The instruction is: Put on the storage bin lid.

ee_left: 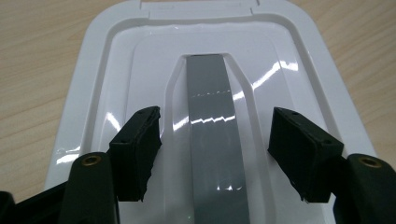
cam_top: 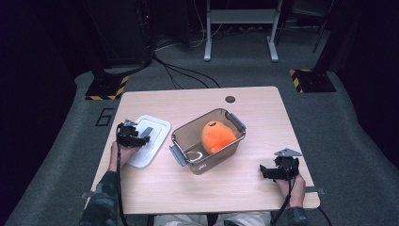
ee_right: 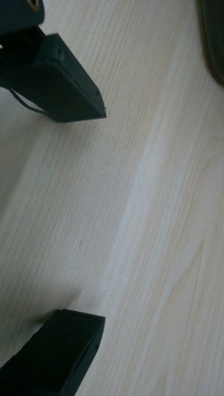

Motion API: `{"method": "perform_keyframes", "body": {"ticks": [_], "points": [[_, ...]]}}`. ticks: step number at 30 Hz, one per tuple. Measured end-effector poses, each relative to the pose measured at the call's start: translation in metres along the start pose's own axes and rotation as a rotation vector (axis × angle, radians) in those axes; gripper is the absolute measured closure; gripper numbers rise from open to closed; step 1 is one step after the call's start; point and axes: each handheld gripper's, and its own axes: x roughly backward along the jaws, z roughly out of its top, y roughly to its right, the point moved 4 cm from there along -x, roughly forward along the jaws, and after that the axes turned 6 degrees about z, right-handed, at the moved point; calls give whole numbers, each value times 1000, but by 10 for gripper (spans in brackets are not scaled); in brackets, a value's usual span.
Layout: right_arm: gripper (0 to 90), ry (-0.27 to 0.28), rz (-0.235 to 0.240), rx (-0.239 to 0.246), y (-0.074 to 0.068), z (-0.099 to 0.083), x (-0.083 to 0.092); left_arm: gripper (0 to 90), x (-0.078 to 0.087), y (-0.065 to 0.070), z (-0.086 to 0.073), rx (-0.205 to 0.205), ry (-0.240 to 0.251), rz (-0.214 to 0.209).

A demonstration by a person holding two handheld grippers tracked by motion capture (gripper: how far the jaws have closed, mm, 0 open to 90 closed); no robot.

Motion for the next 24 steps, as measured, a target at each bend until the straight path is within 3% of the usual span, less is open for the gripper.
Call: {"method": "perform_keyframes", "body": {"ticks": [4,6,10,11,14,20,24], "points": [[18,0,0,0,0,0,0,497,-1,1,-2,-2,3,-8],[18,0,0,0,0,0,0,513,-1,0,-3,-17,8,-10],[20,0,-1,0,0,0,0,605,-1,-2,-5,18,32,-5],[20,1,-1,-1,0,0,0,643,0,-2,-5,4,24,-8],[21,2,-1,0,0,0,0,653,0,1,-5,5,36,22],[23,1,3,-4,0,0,0,661,2,0,-5,0,40,19],[22,0,4,-3,0,0,0,661,11,0,-2,24,59,-1]]}}
